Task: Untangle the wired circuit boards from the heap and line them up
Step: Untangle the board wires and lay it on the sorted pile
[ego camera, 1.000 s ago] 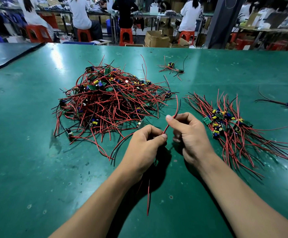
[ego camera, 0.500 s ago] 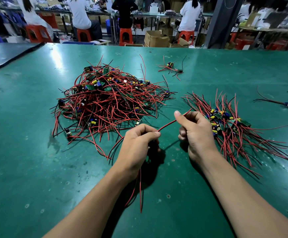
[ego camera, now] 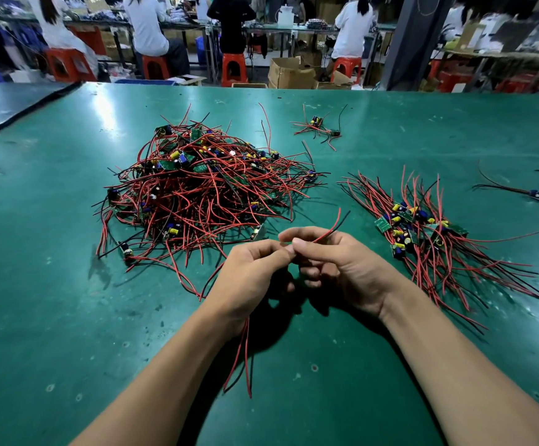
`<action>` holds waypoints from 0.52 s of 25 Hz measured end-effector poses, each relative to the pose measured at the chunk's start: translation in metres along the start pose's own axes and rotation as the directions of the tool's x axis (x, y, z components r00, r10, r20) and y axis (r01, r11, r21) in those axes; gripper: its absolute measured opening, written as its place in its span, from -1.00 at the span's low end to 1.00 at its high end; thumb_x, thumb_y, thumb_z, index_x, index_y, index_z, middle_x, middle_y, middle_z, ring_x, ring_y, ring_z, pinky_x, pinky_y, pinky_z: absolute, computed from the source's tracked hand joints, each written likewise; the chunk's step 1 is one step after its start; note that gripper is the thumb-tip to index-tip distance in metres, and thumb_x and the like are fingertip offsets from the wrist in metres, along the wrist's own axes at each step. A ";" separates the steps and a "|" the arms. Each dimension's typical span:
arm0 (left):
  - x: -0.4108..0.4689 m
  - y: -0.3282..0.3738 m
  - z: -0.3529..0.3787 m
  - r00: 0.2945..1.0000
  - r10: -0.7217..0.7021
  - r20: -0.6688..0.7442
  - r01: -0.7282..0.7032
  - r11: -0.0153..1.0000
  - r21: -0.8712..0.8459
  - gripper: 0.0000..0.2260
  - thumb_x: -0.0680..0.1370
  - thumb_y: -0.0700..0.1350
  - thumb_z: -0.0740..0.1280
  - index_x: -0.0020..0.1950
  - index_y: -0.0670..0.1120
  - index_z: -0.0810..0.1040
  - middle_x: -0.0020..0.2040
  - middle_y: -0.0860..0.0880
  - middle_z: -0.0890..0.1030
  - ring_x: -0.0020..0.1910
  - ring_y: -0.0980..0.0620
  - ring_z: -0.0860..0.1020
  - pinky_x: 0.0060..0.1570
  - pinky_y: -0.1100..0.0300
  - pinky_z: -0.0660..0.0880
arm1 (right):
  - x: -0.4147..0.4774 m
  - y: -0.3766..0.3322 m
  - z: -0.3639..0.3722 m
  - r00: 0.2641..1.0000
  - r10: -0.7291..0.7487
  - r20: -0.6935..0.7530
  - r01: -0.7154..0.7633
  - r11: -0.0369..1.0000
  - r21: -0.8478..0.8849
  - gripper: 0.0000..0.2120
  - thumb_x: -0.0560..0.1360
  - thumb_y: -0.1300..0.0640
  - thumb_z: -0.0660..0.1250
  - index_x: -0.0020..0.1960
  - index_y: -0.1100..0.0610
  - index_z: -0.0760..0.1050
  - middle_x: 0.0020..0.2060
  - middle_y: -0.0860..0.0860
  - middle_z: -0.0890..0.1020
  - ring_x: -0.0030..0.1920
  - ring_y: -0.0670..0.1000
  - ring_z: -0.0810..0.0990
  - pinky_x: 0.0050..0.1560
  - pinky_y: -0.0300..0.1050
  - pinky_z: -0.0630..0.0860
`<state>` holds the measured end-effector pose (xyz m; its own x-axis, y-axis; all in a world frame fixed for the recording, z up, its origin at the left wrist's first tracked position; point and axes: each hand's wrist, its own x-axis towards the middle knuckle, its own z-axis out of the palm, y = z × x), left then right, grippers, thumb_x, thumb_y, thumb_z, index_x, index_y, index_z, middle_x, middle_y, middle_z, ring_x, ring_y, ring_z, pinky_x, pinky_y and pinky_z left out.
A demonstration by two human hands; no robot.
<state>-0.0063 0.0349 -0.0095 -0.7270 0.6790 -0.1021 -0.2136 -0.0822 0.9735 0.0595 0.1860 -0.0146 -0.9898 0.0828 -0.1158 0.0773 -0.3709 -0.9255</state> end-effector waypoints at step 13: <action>0.005 -0.008 0.004 0.987 0.103 -0.121 -0.096 0.994 0.056 -0.84 0.58 -0.19 0.32 -0.18 -0.21 0.54 -0.48 -0.01 0.46 -0.44 -0.04 0.45 -0.39 0.19 0.44 | 0.007 0.006 0.000 0.946 -0.186 -0.266 0.129 0.967 -0.220 -0.82 0.60 0.09 0.34 0.10 0.10 0.68 -0.47 0.07 0.47 -0.50 0.01 0.38 -0.50 -0.17 0.34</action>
<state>-0.0055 0.0415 -0.0166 -0.8186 0.5737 -0.0257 -0.1055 -0.1062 0.9887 0.0535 0.1847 -0.0207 -0.9187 0.3937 -0.0329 -0.0265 -0.1446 -0.9891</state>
